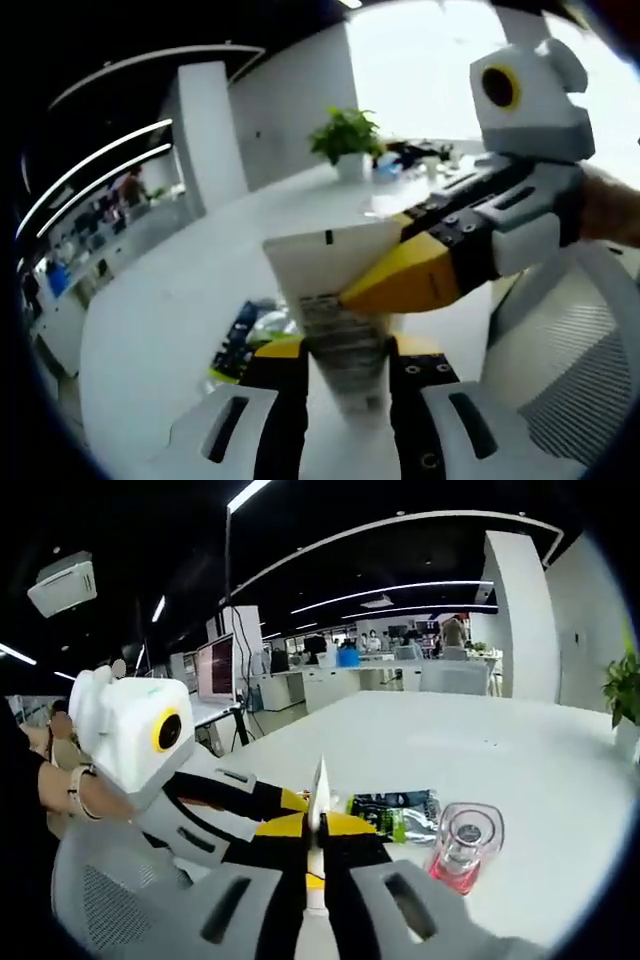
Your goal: Arrange the skincare products in the storage area until every visible bottle or jar stands upright without overlapping.
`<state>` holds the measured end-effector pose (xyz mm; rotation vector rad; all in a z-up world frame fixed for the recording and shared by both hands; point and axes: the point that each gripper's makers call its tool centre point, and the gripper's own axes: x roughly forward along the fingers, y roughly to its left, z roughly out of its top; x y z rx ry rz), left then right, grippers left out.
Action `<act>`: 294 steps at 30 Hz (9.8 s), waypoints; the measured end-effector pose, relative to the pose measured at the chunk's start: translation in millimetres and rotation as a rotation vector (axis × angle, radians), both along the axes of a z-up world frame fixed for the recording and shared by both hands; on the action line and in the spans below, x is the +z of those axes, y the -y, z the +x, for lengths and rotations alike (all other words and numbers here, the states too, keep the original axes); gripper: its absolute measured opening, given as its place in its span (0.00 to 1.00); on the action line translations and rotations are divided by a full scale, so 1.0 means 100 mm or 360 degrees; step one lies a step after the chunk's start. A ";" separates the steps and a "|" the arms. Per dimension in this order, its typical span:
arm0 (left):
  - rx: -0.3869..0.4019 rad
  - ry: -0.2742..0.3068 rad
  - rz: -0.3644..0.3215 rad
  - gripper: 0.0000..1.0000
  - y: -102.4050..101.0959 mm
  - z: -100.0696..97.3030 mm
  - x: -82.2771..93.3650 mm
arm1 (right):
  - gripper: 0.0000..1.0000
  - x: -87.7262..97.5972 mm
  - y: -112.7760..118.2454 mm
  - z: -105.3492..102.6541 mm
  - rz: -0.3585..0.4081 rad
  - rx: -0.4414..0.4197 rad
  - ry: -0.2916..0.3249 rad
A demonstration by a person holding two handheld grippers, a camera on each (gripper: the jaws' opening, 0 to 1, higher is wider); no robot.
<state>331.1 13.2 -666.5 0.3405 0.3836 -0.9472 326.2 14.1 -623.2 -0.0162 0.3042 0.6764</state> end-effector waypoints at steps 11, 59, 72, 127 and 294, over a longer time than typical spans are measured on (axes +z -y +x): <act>-0.0058 -0.0004 -0.0016 0.29 -0.10 -0.05 -0.01 | 0.14 -0.03 -0.17 -0.04 -0.0109 0.0100 0.0026; -0.0210 -0.0065 0.0040 0.16 -0.14 -0.09 -0.20 | 0.07 -0.35 -0.18 -0.15 -0.0234 0.0349 -0.0202; -0.0221 -0.0125 0.0081 0.17 -0.17 -0.11 -0.38 | 0.08 -0.25 0.05 -0.26 -0.0288 0.0322 -0.0182; -0.0855 -0.0041 -0.0011 0.15 0.47 0.08 -0.38 | 0.43 -0.62 1.11 -0.26 -0.0346 0.0001 -0.0430; 0.0584 -0.0603 0.0345 0.21 -1.09 1.02 -1.16 | 0.47 -0.31 0.60 -0.55 -0.0220 0.0031 -0.0211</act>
